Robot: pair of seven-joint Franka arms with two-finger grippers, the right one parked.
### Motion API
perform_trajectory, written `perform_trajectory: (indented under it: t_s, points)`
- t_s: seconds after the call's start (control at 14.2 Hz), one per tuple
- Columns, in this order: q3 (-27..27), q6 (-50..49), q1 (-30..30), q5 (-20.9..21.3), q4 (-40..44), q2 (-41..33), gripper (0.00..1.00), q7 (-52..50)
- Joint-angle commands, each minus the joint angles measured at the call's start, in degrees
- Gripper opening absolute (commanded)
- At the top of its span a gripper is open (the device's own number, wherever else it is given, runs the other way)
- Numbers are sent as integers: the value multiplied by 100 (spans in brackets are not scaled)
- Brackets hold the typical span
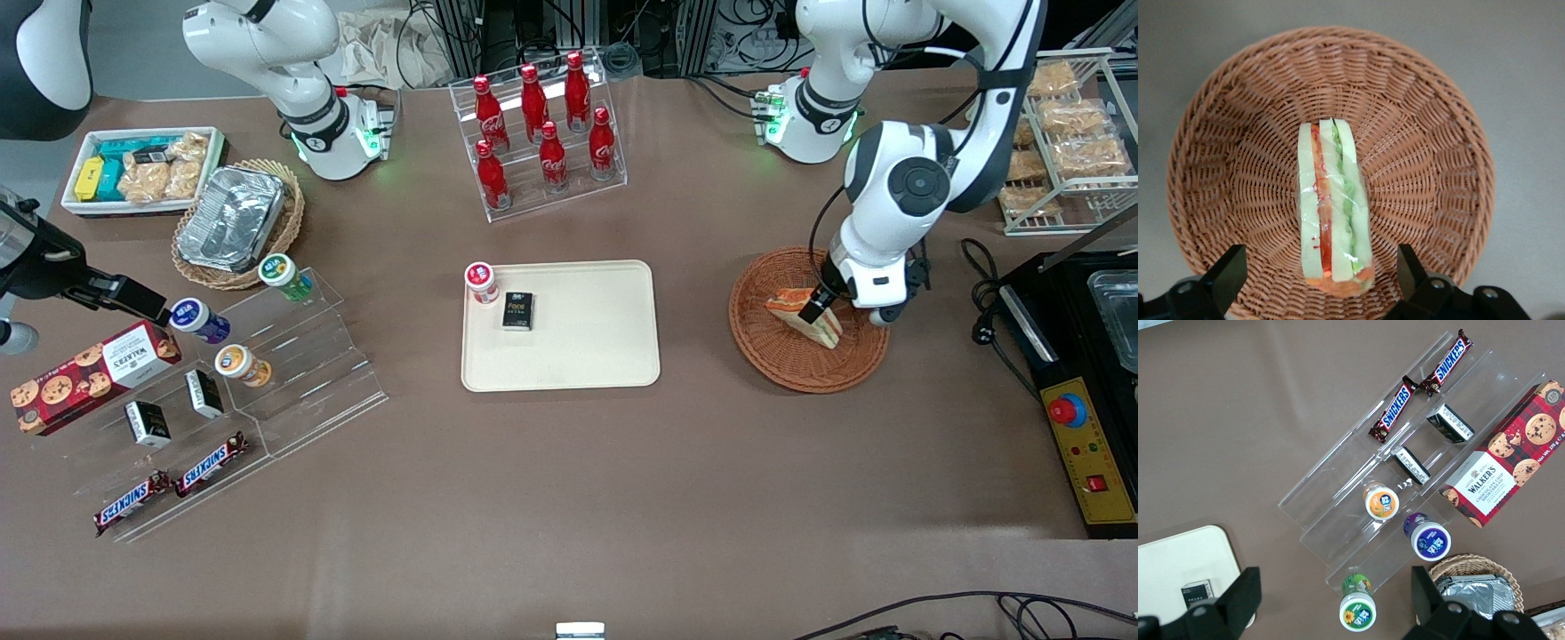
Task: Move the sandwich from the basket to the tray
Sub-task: 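Lower the open left gripper over the wrapped sandwich in the basket, then close the left gripper on the wrapped sandwich's end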
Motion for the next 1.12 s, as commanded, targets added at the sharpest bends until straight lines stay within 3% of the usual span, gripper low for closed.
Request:
perform_trajectory:
  t_s: [0.0, 0.21, 0.49, 0.56, 0.7, 0.84, 0.91, 1.05]
  points:
    - [27, 297, -57, 75, -206, 38, 100, -211]
    - [27, 745, -92, 277, -436, 152, 100, -421]
    - [27, 860, -92, 970, -427, 389, 98, -1097]
    - [27, 860, -92, 1129, -418, 416, 90, -1290]
    - [27, 808, -92, 1279, -331, 381, 43, -1625]
    - [18, 363, -92, 1280, -103, 259, 10, -1565]
    - [0, -137, -84, 1297, 159, 214, 0, -1486]
    - [-8, -1235, -84, 1201, 809, 170, 0, -1240]
